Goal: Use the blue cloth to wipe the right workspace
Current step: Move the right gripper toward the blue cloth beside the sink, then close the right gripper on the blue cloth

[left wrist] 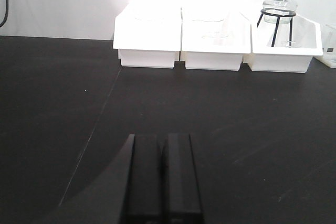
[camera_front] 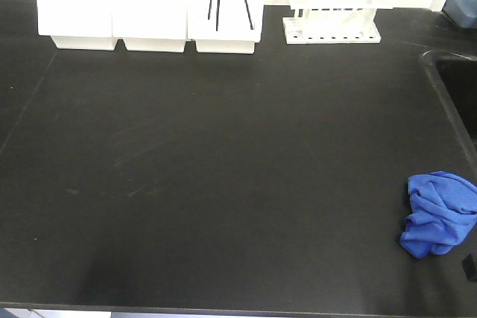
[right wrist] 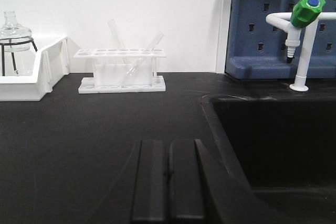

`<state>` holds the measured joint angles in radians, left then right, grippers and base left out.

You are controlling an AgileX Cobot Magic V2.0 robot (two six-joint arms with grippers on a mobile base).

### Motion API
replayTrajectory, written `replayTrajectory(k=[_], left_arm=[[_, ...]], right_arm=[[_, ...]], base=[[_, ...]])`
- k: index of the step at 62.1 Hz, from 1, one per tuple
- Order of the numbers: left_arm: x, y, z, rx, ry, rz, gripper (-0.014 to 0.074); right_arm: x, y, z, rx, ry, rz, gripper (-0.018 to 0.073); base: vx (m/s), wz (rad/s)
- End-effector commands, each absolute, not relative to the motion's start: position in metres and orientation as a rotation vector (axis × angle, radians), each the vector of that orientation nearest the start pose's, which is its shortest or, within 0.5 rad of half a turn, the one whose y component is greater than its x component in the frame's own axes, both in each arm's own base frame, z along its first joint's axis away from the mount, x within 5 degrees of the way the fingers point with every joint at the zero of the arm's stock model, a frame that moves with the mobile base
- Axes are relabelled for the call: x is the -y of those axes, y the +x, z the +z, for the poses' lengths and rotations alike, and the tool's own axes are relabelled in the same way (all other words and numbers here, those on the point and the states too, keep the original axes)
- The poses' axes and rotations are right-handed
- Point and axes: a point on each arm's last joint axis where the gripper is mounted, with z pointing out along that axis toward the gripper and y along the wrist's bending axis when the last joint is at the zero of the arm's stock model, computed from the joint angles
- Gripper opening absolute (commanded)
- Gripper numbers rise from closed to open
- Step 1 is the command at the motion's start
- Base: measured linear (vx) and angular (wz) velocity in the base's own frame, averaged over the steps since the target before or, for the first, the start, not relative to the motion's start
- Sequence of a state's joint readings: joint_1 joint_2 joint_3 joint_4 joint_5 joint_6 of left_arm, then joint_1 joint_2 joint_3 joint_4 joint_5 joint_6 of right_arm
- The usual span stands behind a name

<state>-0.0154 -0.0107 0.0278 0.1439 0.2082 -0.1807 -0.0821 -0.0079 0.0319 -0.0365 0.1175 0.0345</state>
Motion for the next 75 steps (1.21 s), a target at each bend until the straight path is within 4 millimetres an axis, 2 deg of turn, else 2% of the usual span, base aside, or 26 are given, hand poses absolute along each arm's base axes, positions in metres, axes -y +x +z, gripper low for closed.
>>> replayTrajectory(k=[1,11,22,31,37,47,52,59,61,62,63,70,75], left_arm=[[-0.001,0.057,0.183,-1.641,-0.043,-0.028,-0.0006],[-0.001,0.057,0.183,-1.641,-0.043,-0.028,-0.0006],[-0.001,0.057,0.183,-1.641,-0.043,-0.028,-0.0006],[-0.001,0.057,0.183,-1.641,-0.043,-0.028,-0.0006],[-0.001,0.057,0.183,-1.641,-0.043,-0.028,-0.0006],[-0.001,0.057,0.183,-1.641,-0.043,-0.028,-0.0006],[-0.001,0.057,0.183,-1.641,-0.043,-0.028,-0.0006],[-0.001,0.057,0.183,-1.641,-0.043,-0.028,-0.0006],[-0.001,0.057,0.183,-1.641,-0.043,-0.028,-0.0006],[-0.001,0.057,0.183,-1.641,-0.043,-0.028,-0.0006],[-0.001,0.057,0.183,-1.641,-0.043,-0.028,-0.0006],[-0.001,0.057,0.183,-1.641,-0.043,-0.028,-0.0006],[-0.001,0.057,0.183,-1.641,-0.043,-0.028,-0.0006]], right_arm=[[0.005,0.057,0.194,-1.551,0.059,-0.080,-0.0005],[0.005,0.057,0.194,-1.549,0.059,-0.080,-0.0005],[0.005,0.057,0.202,-1.467,0.053,-0.080,-0.0005],[0.005,0.052,0.226,-1.334,0.189,0.078,-0.0005],[0.004,0.046,0.253,-1.427,0.136,0.017,-0.0005],[0.011,0.046,0.287,-1.752,0.134,-0.127,-0.0005],[0.018,0.060,0.299,-1.839,0.117,-0.237,-0.0005],[0.025,0.095,0.296,-1.955,0.025,-0.358,-0.0001],[0.025,0.106,0.292,-1.992,0.008,-0.359,0.0000],[0.025,0.130,0.278,-2.090,0.017,-0.300,0.0005],[0.024,0.135,0.274,-2.111,0.032,-0.275,0.0007],[0.022,0.157,0.257,-2.206,0.106,-0.168,0.0032],[0.023,0.169,0.243,-2.278,0.066,-0.186,0.0067]], base=[[0.00,0.00],[0.00,0.00],[0.00,0.00],[0.00,0.00],[0.00,0.00],[0.00,0.00],[0.00,0.00],[0.00,0.00],[0.00,0.00],[0.00,0.00],[0.00,0.00],[0.00,0.00],[0.00,0.00]])
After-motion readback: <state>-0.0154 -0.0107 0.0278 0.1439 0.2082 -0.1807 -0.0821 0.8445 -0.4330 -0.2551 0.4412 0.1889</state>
